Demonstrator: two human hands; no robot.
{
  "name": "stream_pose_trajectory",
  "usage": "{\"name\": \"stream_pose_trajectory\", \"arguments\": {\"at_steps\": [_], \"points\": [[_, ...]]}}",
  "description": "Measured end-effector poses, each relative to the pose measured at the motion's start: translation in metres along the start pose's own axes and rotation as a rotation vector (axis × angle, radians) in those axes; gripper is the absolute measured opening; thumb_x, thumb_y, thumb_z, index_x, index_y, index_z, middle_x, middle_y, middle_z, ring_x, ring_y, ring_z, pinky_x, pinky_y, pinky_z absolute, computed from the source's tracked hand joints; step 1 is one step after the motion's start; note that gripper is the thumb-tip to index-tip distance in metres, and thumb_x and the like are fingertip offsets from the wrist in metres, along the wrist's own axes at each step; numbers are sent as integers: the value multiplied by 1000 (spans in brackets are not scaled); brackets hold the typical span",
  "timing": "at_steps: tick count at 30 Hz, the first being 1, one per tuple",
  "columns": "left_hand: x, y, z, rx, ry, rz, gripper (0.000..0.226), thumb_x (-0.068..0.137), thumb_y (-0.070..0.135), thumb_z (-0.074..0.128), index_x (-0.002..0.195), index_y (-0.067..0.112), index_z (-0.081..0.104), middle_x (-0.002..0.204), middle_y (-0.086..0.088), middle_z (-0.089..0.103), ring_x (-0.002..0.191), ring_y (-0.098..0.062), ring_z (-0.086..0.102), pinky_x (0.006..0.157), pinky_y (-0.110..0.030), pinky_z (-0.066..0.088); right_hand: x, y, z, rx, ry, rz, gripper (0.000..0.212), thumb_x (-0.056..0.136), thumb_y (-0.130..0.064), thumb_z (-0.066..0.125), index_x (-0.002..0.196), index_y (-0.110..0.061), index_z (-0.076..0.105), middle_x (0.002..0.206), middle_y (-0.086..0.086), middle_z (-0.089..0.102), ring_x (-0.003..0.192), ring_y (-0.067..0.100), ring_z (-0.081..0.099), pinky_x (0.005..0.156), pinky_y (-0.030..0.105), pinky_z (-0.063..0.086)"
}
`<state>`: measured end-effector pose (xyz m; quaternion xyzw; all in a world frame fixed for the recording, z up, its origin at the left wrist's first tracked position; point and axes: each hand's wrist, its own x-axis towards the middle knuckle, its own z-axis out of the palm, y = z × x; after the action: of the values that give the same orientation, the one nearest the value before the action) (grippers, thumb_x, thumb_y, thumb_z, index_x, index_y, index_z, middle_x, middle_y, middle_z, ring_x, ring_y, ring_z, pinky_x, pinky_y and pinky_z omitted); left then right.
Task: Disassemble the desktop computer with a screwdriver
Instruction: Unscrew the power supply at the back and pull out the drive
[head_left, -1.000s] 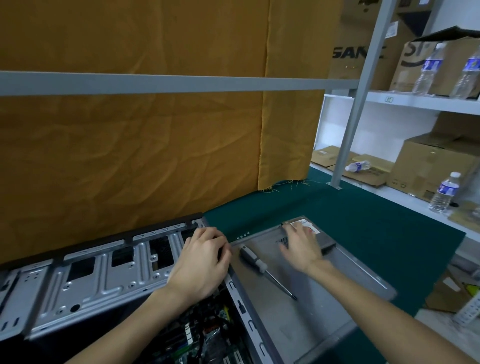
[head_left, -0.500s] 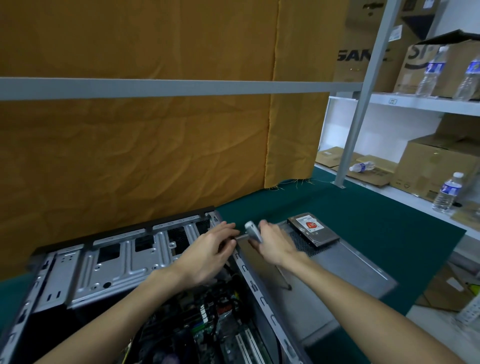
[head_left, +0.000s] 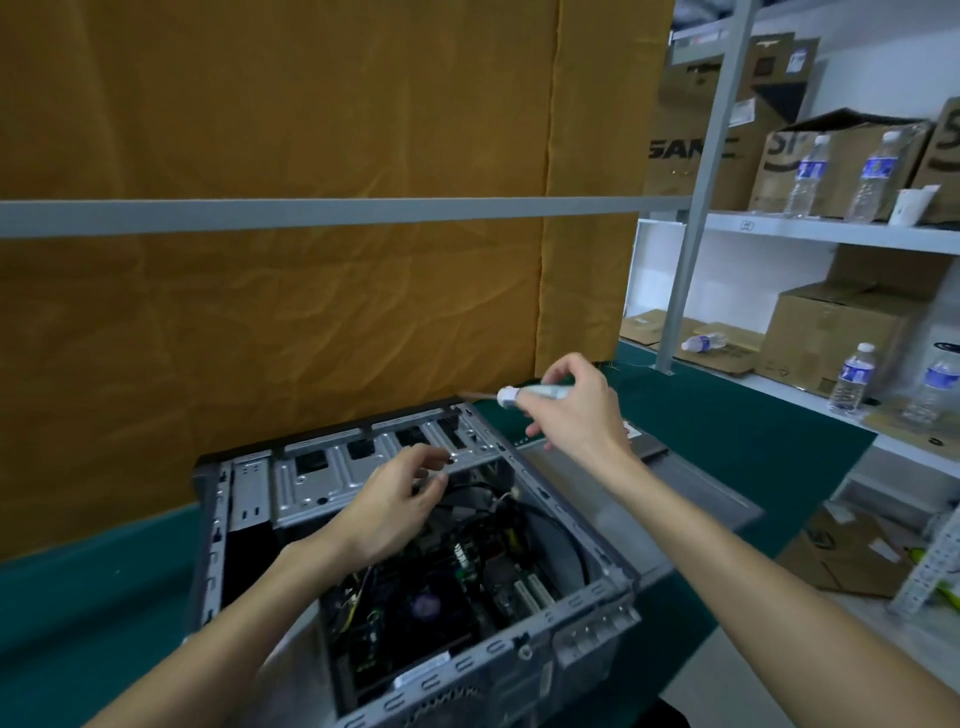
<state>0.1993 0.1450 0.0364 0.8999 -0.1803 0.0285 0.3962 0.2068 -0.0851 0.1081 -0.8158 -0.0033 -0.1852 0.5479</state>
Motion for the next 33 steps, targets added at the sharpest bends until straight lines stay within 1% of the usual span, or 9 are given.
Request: {"name": "stream_pose_trajectory", "arguments": {"at_steps": [3,6,9,12,15,19,21,29,33], "points": [[-32,1,-8,-20,17,-3,35,105,40,49,137,28,51,129,12,58,118,-3,56,93,-20,47,-35,-6,7,413,-145,294,20,84,-2,68,95,-5,51,87,19,69,59,24,70,57,37,61],[-70,3,-13,3,25,7,31,105,36,50,135,26,54,124,14,60,111,2,57,90,-13,45,-82,-11,14,558,-268,399,17,89,-3,62,105,4,63,80,14,67,53,20,60,49,32,54],[-109,3,-20,61,16,12,24,105,35,51,125,31,63,116,19,65,105,4,60,91,-22,50,-132,-9,25,384,-284,290,23,92,-20,71,106,-2,68,74,5,57,53,14,50,48,30,44],[-147,2,-24,145,14,47,22,105,37,50,116,33,68,92,30,66,84,15,59,75,-10,46,-182,-5,46,-85,-212,-5,19,96,-35,64,92,-17,66,62,-12,58,51,5,49,50,20,38],[-177,2,-29,233,15,89,28,102,48,48,111,33,70,80,23,68,71,6,62,64,-21,50,-225,4,72,-418,-112,-291,11,102,-39,53,97,-29,52,77,-15,58,73,0,52,76,27,38],[-198,-5,-29,462,18,211,52,90,70,47,126,38,66,132,27,60,124,7,52,100,-29,50,-234,13,82,-304,-21,-368,15,103,-29,54,117,-24,49,72,-8,62,63,8,59,76,33,47],[-201,-7,-26,525,72,254,52,90,70,49,129,39,64,137,27,58,135,7,43,105,-33,48,-232,15,85,-327,36,-406,20,102,-24,55,121,-18,50,74,-4,66,64,17,62,77,39,53],[-195,-7,-18,515,139,250,48,90,67,52,126,38,67,131,28,62,133,6,47,92,-35,56,-223,16,89,-328,98,-465,19,101,-19,57,118,-13,52,69,-4,64,59,13,60,66,30,47],[-201,4,-15,451,219,227,39,88,60,62,119,38,70,115,25,69,108,-1,64,86,-34,55,-225,10,82,-268,32,-337,17,101,-23,59,115,-13,57,87,-2,63,76,16,61,68,28,41]]}}
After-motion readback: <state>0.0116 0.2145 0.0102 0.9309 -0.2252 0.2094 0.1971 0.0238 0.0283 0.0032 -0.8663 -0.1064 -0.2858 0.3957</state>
